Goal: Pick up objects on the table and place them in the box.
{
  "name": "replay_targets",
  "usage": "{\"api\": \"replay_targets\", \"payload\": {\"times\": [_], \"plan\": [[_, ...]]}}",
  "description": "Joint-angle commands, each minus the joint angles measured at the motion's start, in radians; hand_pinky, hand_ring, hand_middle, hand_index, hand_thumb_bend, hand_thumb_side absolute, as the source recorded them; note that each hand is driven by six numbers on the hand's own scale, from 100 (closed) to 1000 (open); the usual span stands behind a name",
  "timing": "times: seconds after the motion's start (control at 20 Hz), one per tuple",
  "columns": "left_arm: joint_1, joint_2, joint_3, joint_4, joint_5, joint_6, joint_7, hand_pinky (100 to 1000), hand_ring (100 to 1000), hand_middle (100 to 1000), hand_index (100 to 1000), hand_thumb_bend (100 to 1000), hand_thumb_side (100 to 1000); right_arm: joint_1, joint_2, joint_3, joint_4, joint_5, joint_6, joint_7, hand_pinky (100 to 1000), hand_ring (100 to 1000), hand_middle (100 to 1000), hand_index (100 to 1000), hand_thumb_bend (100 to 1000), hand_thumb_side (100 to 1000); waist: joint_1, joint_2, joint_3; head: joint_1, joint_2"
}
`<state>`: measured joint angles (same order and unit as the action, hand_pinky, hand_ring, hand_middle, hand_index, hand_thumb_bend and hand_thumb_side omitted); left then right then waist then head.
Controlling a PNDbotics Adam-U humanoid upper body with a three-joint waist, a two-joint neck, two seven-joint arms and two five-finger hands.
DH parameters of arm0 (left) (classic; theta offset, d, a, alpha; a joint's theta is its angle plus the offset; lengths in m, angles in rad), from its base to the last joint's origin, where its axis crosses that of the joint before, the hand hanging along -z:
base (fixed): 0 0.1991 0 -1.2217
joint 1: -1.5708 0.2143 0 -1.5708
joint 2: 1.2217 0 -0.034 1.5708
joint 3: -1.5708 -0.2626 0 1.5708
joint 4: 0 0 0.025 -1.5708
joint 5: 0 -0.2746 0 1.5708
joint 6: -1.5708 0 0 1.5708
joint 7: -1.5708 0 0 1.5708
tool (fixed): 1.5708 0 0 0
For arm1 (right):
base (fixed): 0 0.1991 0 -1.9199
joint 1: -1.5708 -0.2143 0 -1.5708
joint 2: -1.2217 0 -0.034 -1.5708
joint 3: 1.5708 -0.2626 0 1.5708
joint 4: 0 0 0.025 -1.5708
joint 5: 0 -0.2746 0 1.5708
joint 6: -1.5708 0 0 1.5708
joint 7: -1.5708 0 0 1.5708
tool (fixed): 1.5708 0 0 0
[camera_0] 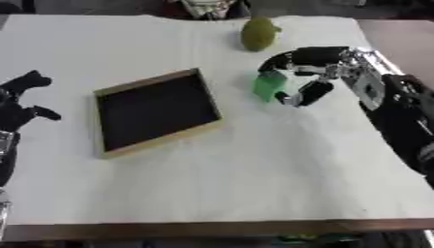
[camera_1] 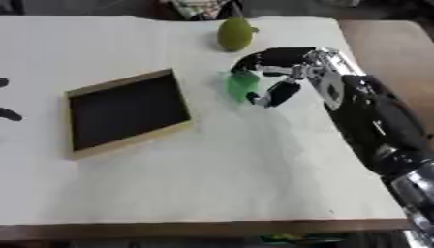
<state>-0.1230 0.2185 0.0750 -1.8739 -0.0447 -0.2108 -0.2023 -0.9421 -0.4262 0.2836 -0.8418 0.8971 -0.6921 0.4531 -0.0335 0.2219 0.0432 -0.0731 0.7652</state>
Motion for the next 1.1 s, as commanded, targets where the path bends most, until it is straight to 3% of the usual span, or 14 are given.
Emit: {"api": "replay_targets", "payload": {"times": [0.05,0.4,0.85,1.1], "plan": [[-0.008,0.013,-0.003,-0.012,0.004,-0.003,-0.003,560,991,751,840,493,856,-0.021,-0.013,-0.015,0.011,0.027,-0.003,-0.005,933,967,933,1000,100,478,0.003,-0.013,0.001,-0.005,0.005],[-0.008,0.012,-0.004,-0.012,0.005,-0.003,-0.005,561,992,752,841,490,856,-0.025,-0.001,-0.028,0.038,0.071,-0.003,-0.030,928,957,874,1000,100,362,0.004,-0.011,0.004,-0.007,0.005],[-0.008,0.010,-0.005,-0.012,0.006,-0.003,-0.008,562,993,753,842,482,861,-0.038,0.012,-0.047,0.053,0.101,0.005,-0.097,873,871,559,1000,100,328,0.005,-0.011,0.005,-0.008,0.005],[-0.007,0.010,-0.004,-0.011,0.006,-0.003,-0.007,562,993,753,842,479,862,-0.044,0.017,-0.054,0.047,0.096,0.005,-0.148,837,807,431,973,100,299,0.005,-0.011,0.004,-0.008,0.005]]}}
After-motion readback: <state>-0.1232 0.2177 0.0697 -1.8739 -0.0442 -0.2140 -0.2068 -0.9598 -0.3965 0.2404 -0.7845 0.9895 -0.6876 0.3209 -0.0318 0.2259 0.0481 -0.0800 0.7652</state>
